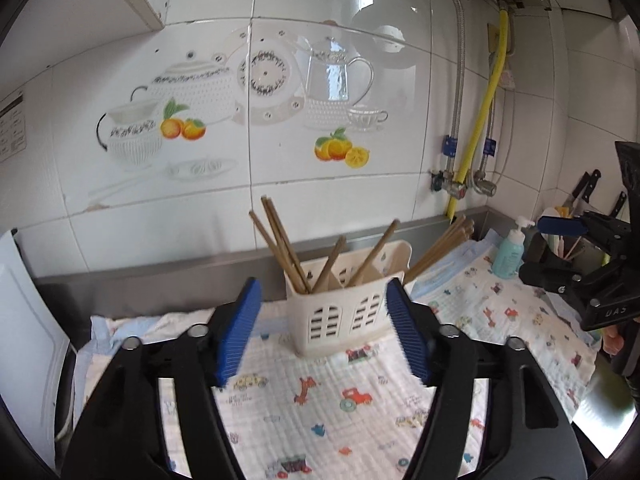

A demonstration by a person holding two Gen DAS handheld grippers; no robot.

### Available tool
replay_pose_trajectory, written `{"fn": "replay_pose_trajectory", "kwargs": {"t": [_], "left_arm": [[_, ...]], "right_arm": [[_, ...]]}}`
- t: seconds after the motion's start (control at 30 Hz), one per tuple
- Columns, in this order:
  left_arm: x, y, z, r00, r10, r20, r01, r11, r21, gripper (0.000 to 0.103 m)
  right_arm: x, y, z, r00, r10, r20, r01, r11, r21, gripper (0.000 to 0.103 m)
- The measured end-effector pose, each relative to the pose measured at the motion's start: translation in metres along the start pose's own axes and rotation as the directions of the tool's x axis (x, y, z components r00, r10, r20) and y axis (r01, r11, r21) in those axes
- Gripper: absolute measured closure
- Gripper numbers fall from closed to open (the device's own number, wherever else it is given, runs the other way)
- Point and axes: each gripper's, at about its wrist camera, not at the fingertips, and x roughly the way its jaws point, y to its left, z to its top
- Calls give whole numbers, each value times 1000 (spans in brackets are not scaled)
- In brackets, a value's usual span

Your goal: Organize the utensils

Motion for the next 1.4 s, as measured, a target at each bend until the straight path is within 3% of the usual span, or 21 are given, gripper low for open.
{"fn": "replay_pose_trajectory", "kwargs": {"t": [0.27, 0.53, 0.67, 0.87, 1.4], "left_arm": [[-18, -13, -44, 999, 33, -16, -33, 999, 15, 17], [-35, -22, -73, 998, 50, -25, -49, 999, 16, 11], [-40, -24, -87, 998, 54, -40, -53, 998, 15, 10], [-51, -29, -100, 993, 120, -21, -119, 992, 43, 7], [-59, -11, -131, 983, 169, -73, -171, 985, -16, 7]], "right_arm": [[-15, 18, -46, 1000, -27, -1, 27, 999, 34, 9], [-18, 36, -92, 995, -92, -24, 93, 994, 51, 9], [-21, 38, -112, 996, -80, -36, 83, 992, 97, 9], [-29, 39, -129, 995, -91, -44, 95, 987, 128, 9], [-40, 42, -149, 996, -71, -47, 79, 976, 202, 8]]}}
